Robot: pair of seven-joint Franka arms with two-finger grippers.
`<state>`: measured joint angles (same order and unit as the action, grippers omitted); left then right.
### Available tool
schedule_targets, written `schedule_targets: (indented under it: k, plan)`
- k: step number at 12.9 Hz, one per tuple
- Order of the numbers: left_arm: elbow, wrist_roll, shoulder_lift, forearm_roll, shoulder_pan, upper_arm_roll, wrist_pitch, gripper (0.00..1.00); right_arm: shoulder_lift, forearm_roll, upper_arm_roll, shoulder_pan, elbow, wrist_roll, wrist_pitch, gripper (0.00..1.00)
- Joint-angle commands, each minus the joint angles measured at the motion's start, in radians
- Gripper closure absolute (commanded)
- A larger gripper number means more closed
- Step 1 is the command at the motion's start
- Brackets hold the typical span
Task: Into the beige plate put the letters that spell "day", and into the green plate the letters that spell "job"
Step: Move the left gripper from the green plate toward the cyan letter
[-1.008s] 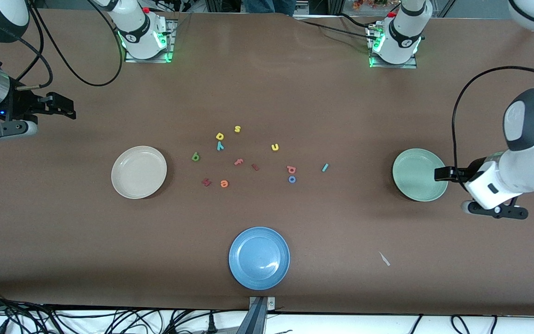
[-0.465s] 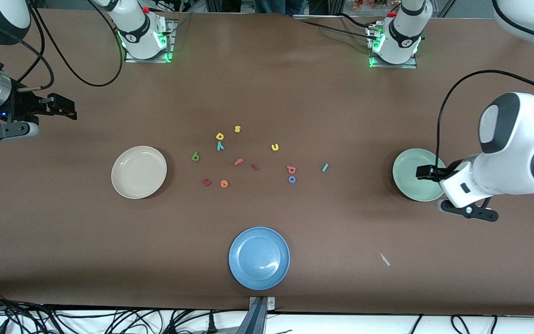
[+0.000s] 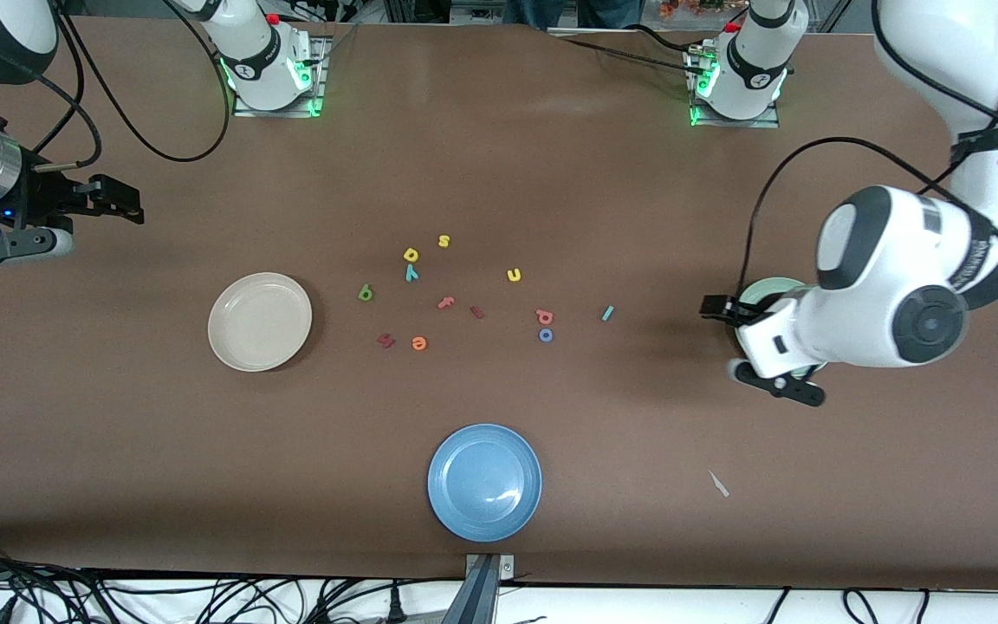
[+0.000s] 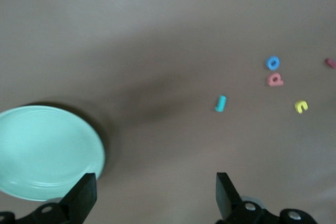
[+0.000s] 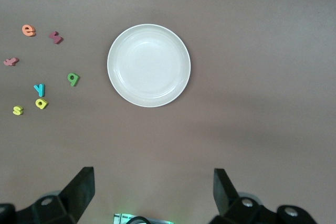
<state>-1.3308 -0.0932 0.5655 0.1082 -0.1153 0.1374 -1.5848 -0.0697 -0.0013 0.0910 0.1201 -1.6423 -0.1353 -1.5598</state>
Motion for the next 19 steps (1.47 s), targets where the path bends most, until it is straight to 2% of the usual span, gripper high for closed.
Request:
schedule_targets:
  k: [1,3,6,7,10,16,18,19]
  plan:
    - [-0.112,0.013,-0.012,0.025,-0.072,-0.012,-0.087,0.0,0.002,0.001,-0.001,0.001,0.002,-0.007,0.012,0.0]
    - [-0.221,0.074,-0.012,0.025,-0.125,-0.012,-0.264,0.0,0.002,0.001,-0.001,0.001,0.002,-0.007,0.012,0.01]
    - [-0.329,0.087,-0.012,0.025,-0.162,-0.012,-0.378,0.0,0.004,0.001,-0.001,0.001,0.002,-0.007,0.012,0.0]
    - [-0.353,0.089,-0.006,0.025,-0.176,-0.012,-0.423,0.04,0.002,0.001,-0.001,0.001,0.002,-0.007,0.012,0.0]
    - [-0.357,0.125,0.046,0.025,-0.191,-0.012,-0.509,0.14,0.002,0.001,-0.001,0.001,0.002,-0.006,0.012,0.0]
    - [-0.358,0.156,0.102,0.027,-0.23,-0.012,-0.553,0.25,0.001,0.007,-0.002,0.001,-0.001,-0.003,0.009,0.0]
    - [-0.367,0.185,0.105,0.028,-0.245,-0.012,-0.554,0.38,-0.002,0.011,-0.004,0.019,0.001,0.006,0.0,0.0]
    - [-0.37,0.188,0.105,0.028,-0.247,-0.012,-0.554,0.39,-0.002,0.011,-0.004,0.029,0.001,0.01,-0.003,0.0]
